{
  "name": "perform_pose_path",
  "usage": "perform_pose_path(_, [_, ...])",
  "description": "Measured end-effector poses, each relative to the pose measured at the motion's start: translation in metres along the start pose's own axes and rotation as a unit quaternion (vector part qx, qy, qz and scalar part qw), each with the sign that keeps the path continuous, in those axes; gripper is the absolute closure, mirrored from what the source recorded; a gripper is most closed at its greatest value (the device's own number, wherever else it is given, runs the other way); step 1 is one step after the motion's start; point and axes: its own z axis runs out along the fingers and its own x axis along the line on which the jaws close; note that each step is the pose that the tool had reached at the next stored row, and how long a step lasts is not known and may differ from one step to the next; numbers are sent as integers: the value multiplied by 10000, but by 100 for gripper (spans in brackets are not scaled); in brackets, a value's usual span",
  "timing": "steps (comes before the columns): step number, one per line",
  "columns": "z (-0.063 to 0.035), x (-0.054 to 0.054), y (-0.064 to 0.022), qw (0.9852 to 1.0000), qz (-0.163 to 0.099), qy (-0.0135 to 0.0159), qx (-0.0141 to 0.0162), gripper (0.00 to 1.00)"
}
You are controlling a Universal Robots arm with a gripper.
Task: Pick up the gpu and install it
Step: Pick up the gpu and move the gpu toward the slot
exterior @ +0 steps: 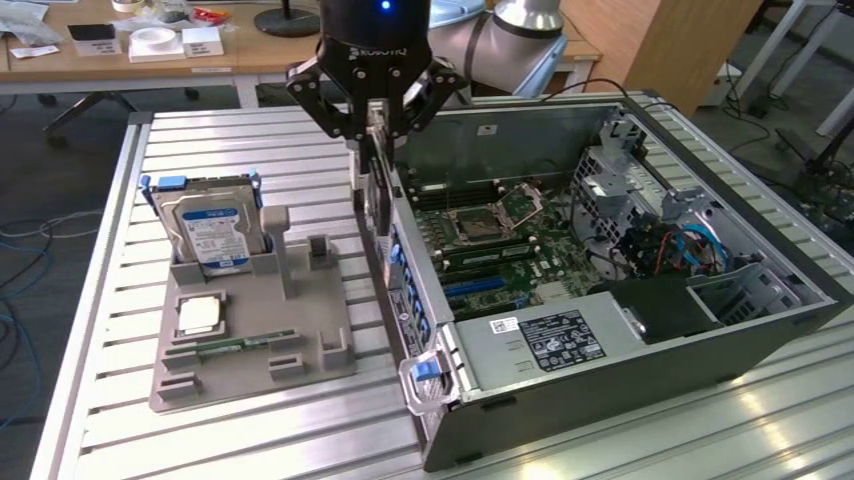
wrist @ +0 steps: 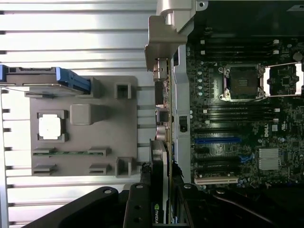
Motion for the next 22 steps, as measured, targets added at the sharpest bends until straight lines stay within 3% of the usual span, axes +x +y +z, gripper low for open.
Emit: perform_pose_path(22, [11, -365, 15, 10000, 0, 0, 0, 73])
